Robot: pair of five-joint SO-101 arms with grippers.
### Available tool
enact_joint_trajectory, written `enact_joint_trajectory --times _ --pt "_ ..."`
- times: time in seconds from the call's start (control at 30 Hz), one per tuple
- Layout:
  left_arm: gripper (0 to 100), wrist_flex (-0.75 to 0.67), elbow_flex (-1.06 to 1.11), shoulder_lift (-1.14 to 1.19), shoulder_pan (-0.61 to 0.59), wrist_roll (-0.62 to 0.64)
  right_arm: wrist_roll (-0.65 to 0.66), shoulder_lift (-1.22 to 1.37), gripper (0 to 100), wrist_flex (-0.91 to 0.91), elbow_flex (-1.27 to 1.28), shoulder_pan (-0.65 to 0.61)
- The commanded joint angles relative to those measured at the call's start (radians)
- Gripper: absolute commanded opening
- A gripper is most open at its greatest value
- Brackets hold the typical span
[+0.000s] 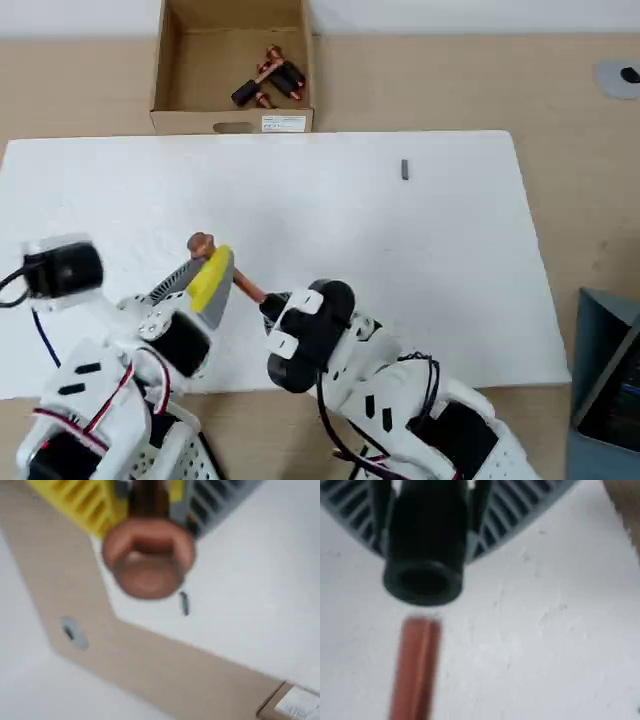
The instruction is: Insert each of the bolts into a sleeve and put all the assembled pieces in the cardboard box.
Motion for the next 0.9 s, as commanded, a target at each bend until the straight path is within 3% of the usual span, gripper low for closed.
enact_joint_trajectory --times 0.0,0.5,0.87 --pt "0 -0.025 0.008 -0.004 0.011 -0.011 0.008 -0.114 0.9 -0.04 -0.004 -0.012" --pt "0 -0.025 0.069 -0.004 0.13 -0.014 0.008 -0.111 0.9 -0.037 -0.004 -0.012" --pt "0 0.095 0.077 -0.004 0.298 -0.23 0.008 -0.111 0.9 -0.035 -0.002 -0.012"
